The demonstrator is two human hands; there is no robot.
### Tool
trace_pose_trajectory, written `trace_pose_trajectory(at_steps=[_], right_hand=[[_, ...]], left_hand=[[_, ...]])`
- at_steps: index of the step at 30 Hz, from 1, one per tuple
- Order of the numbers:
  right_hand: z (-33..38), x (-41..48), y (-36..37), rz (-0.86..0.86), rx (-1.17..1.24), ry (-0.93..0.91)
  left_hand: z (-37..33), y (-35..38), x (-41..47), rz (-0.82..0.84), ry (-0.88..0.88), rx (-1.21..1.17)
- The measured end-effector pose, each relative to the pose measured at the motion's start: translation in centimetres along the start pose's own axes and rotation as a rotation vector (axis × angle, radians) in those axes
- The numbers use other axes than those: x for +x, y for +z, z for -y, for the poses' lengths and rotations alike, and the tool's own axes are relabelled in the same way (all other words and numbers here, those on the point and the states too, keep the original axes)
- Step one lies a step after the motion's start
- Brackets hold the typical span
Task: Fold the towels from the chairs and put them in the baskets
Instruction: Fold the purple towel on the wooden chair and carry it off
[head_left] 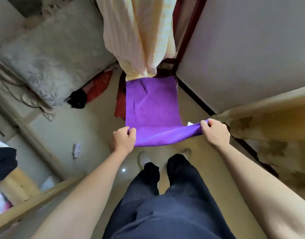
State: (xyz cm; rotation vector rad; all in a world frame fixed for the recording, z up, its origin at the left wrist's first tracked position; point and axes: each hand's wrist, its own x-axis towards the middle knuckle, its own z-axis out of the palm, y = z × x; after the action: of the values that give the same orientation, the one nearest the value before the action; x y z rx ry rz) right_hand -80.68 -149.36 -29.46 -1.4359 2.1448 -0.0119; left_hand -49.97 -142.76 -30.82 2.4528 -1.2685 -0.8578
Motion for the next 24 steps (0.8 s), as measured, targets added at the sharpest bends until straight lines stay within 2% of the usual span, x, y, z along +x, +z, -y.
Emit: trace_pose_trajectory(at_steps=[5, 11, 19, 24], right_hand=[[-0.7, 0.8, 1.6, 0.071, -0.024, 0.007], [0.5, 4.6, 2.5, 0.106, 0.086, -0.018], [5.7, 20.0, 7.4, 0.149, 0.148, -0.106], [7.7, 29.5, 12.8, 0.143, 0.124, -0.134]], left_hand=[[1.3, 2.0, 1.6, 0.102, -0.106, 0.035], [1.1, 2.7, 6.4, 0.055, -0.194, -0.124], [1.2, 7.5, 20.0, 0.008, -0.273, -0.238], [1.9, 11.6, 28.2, 0.002, -0.226, -0.144]])
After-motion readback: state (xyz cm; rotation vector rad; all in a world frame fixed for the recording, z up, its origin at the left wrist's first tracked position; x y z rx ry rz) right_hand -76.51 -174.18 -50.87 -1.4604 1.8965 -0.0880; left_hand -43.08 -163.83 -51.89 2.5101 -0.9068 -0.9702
